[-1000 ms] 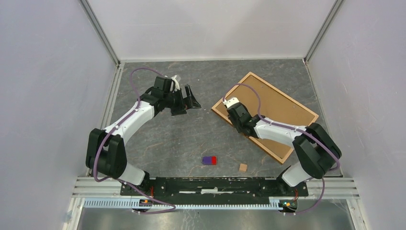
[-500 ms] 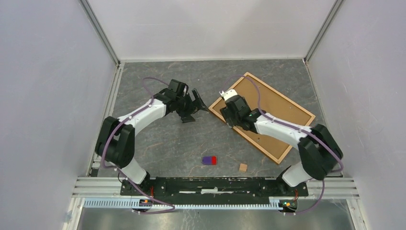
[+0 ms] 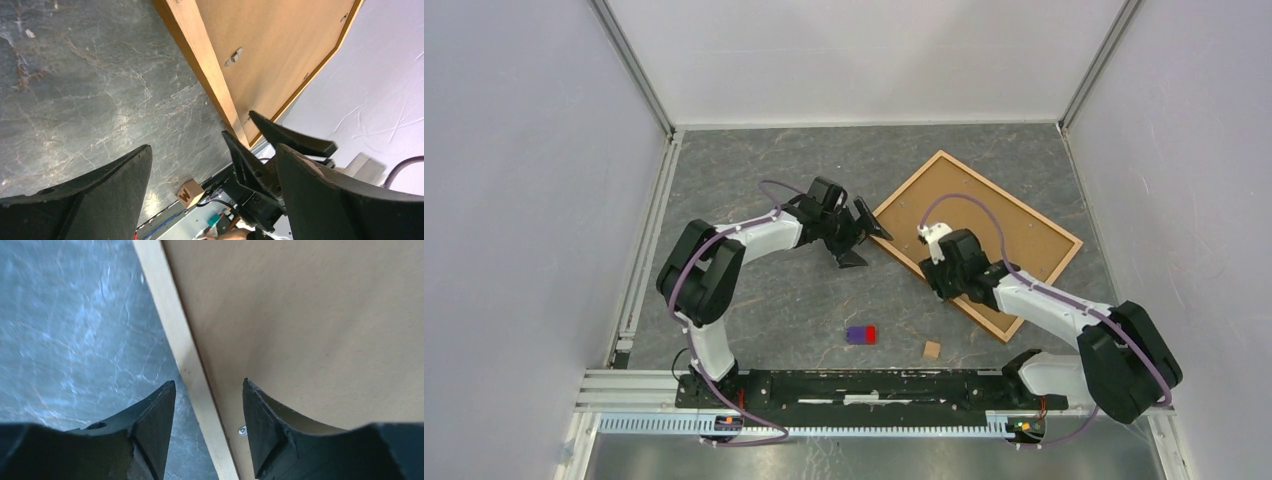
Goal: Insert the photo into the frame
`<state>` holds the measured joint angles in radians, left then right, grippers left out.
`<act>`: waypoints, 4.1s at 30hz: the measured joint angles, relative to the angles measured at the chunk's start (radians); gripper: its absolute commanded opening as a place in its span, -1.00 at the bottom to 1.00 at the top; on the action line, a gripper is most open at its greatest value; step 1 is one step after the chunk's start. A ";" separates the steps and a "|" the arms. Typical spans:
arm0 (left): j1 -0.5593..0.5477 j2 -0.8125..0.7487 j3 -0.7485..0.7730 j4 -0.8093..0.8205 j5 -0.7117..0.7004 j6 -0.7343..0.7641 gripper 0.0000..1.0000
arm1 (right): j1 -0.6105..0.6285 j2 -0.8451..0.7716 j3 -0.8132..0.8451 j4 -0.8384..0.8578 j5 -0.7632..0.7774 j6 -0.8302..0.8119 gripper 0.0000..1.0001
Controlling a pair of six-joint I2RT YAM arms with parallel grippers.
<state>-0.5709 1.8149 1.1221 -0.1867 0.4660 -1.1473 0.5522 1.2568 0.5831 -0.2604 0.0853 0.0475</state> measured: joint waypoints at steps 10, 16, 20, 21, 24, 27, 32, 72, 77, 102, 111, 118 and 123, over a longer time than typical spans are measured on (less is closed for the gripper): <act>0.018 0.042 0.000 0.039 0.027 -0.053 0.96 | 0.087 0.134 0.034 0.125 0.076 -0.048 -0.91; 0.119 0.028 0.001 -0.021 0.034 -0.005 0.99 | 0.110 0.395 0.274 0.183 0.109 0.070 -0.93; 0.220 0.023 0.076 -0.177 0.032 0.149 0.99 | 0.127 0.555 0.449 0.214 0.112 0.231 -0.83; 0.240 0.023 0.101 -0.209 0.030 0.184 0.99 | 0.134 0.584 0.483 0.230 0.099 0.277 -0.31; 0.270 0.023 0.179 -0.290 0.024 0.315 0.97 | 0.149 0.637 0.559 0.248 0.040 0.376 0.33; 0.265 0.023 0.205 -0.322 0.009 0.397 0.94 | 0.152 0.649 0.661 0.221 -0.018 0.407 0.65; 0.259 0.051 0.239 -0.343 0.007 0.447 0.87 | 0.064 0.535 0.712 0.098 -0.107 0.314 0.96; 0.072 0.398 0.644 -0.677 -0.382 0.669 -0.27 | -0.500 0.071 -0.037 0.161 -0.320 0.122 0.45; 0.094 0.397 0.644 -0.672 -0.383 0.671 -0.42 | -0.488 0.071 0.029 0.076 -0.200 0.058 0.32; 0.105 0.397 0.644 -0.672 -0.378 0.671 -0.72 | -0.375 0.256 0.133 0.196 -0.048 -0.023 -0.06; 0.105 0.397 0.644 -0.672 -0.378 0.671 -0.76 | -0.372 0.284 0.136 0.257 -0.024 -0.008 -0.06; 0.105 0.397 0.644 -0.672 -0.378 0.671 -0.78 | -0.369 0.303 0.148 0.269 0.024 0.060 -0.47; 0.105 0.397 0.644 -0.672 -0.378 0.671 -0.79 | -0.348 0.312 0.164 0.248 0.074 0.097 -1.00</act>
<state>-0.4660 2.2116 1.7664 -0.8589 0.0883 -0.4759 0.2047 1.5684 0.7471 -0.0128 0.1589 0.1440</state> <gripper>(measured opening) 0.272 0.173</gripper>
